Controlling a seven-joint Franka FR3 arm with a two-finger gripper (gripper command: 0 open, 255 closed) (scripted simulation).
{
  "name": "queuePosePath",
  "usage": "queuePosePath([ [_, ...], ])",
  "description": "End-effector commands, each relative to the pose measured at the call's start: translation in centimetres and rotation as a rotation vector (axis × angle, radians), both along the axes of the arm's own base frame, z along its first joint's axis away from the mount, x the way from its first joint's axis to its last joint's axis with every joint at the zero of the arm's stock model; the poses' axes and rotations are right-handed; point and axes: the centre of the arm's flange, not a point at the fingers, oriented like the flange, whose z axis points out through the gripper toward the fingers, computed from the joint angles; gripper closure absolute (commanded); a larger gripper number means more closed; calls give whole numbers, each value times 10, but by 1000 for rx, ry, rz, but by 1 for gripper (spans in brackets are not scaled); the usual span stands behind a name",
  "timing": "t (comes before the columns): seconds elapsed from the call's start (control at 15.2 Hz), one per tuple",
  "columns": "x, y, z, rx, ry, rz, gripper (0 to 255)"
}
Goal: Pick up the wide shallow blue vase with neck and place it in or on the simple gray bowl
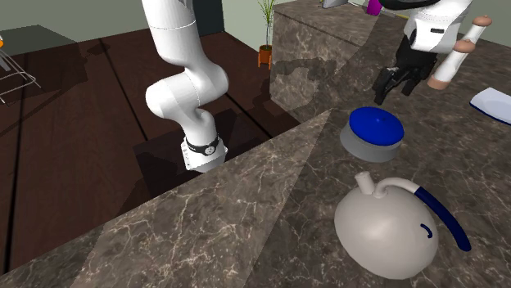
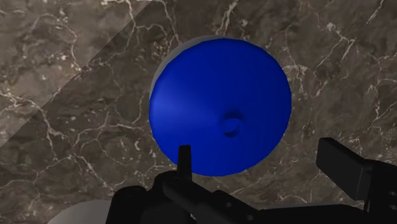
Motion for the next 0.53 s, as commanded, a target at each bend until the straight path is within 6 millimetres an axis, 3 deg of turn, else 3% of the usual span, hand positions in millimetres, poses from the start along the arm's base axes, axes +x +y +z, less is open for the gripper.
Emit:
queuePosePath([
  [0.0,-2,-1,11,-1,1,1,0],
  [0.46,-2,-1,11,-1,1,1,0],
])
